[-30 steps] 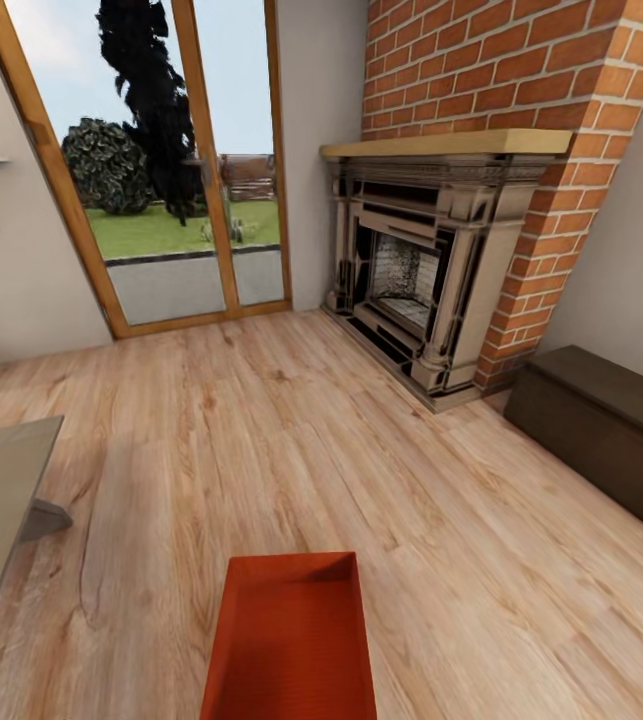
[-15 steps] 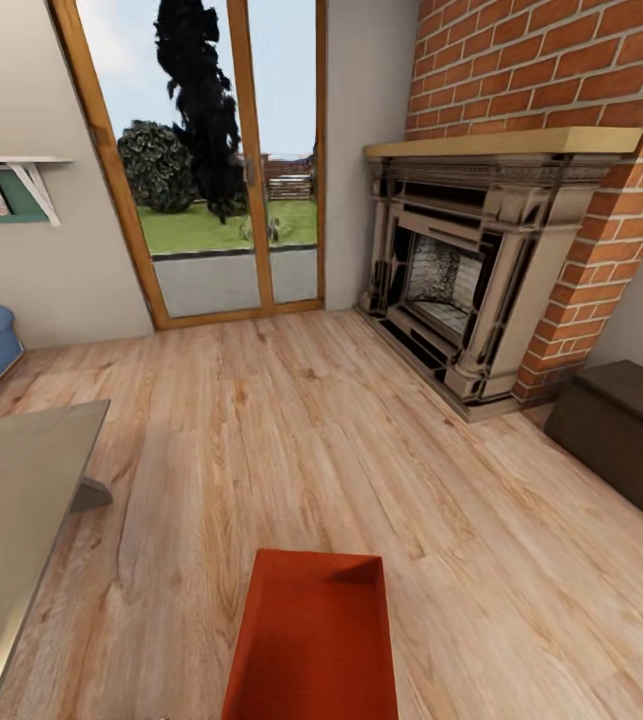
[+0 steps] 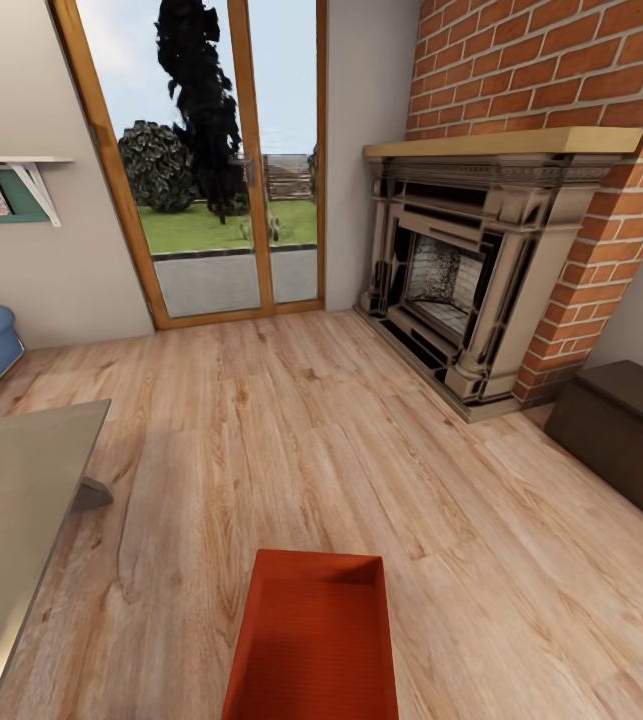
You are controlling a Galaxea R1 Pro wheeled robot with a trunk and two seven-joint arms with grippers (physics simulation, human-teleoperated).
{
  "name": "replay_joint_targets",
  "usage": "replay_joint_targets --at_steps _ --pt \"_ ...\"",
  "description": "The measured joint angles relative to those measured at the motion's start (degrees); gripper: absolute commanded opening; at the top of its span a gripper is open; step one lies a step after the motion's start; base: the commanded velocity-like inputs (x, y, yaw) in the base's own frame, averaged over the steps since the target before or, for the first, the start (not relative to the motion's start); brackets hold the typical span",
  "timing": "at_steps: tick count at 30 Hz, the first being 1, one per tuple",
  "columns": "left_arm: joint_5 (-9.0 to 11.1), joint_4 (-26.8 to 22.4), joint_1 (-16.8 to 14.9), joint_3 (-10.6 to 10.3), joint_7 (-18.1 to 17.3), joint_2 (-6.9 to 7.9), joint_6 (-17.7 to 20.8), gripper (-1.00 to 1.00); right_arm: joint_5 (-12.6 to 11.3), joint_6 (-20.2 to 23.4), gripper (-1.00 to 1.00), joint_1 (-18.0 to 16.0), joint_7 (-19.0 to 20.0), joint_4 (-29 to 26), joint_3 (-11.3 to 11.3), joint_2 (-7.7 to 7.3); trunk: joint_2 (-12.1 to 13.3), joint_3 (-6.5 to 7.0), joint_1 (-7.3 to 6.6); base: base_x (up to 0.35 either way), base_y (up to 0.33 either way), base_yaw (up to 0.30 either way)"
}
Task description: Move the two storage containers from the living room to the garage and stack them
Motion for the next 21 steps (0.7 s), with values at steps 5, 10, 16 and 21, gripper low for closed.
replay_joint_targets --at_steps 5,10,16,21 --pt "0.0 0.0 0.0 0.0 0.0 0.00 0.0 1.00 0.0 0.0 1.00 0.0 0.0 0.0 0.0 0.00 0.0 0.00 0.00 0.001 0.000 0.000" --pt "0.0 0.0 0.0 0.0 0.0 0.00 0.0 1.00 0.0 0.0 1.00 0.0 0.0 0.0 0.0 0.00 0.0 0.00 -0.03 0.167 0.000 0.000" --pt "0.0 0.0 0.0 0.0 0.0 0.00 0.0 1.00 -0.1 0.0 1.00 0.0 0.0 0.0 0.0 0.00 0.0 0.00 -0.03 0.292 0.000 0.000" --pt "0.0 0.0 0.0 0.0 0.0 0.00 0.0 1.00 -0.1 0.0 1.00 0.0 0.0 0.0 0.0 0.00 0.0 0.00 -0.01 0.083 0.000 0.000"
